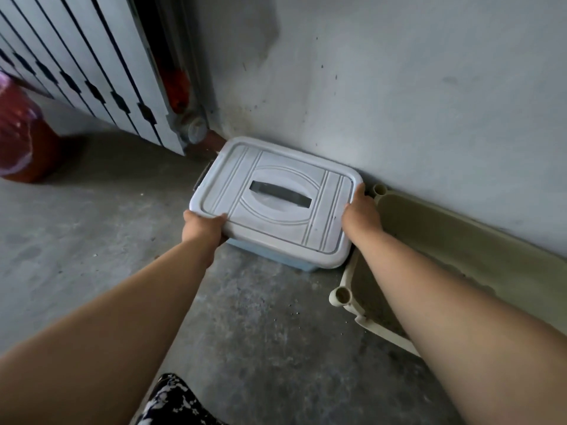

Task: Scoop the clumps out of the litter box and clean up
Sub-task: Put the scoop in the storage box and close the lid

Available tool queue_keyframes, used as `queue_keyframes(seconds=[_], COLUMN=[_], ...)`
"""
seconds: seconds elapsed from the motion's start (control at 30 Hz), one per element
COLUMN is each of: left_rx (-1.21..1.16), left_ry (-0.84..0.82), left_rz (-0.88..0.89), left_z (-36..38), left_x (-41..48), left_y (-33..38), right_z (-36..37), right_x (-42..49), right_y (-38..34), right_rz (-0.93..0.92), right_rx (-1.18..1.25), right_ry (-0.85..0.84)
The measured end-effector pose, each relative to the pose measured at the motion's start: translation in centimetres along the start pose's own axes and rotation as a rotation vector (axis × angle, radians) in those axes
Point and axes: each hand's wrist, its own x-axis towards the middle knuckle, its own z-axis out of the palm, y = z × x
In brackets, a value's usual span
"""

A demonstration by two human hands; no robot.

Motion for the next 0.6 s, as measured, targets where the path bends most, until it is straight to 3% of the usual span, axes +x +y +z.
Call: queue_keyframes(seconds=[0.33,0.53,0.6], left_rx=[0.013,0.011,0.107], left_ry=[-0.023,0.024,0.076], left_rz=[-0.051,-0.073,-0.074], left_z=[0.0,0.2,0.3], left_x=[0.2,-0.4,-0.7], left_y=[1.0,0.7,0.8], right_z=[0.0,-0.4,-0.6], right_x=[-0.5,-0.6,-0.6], right_y=[-0.7,-1.0,-1.2], right_rz=[0.064,0.062,0.067], right_rx=[-0.025,-0.081,-0.118], right_ry=[-0.038,-0.047,-0.066])
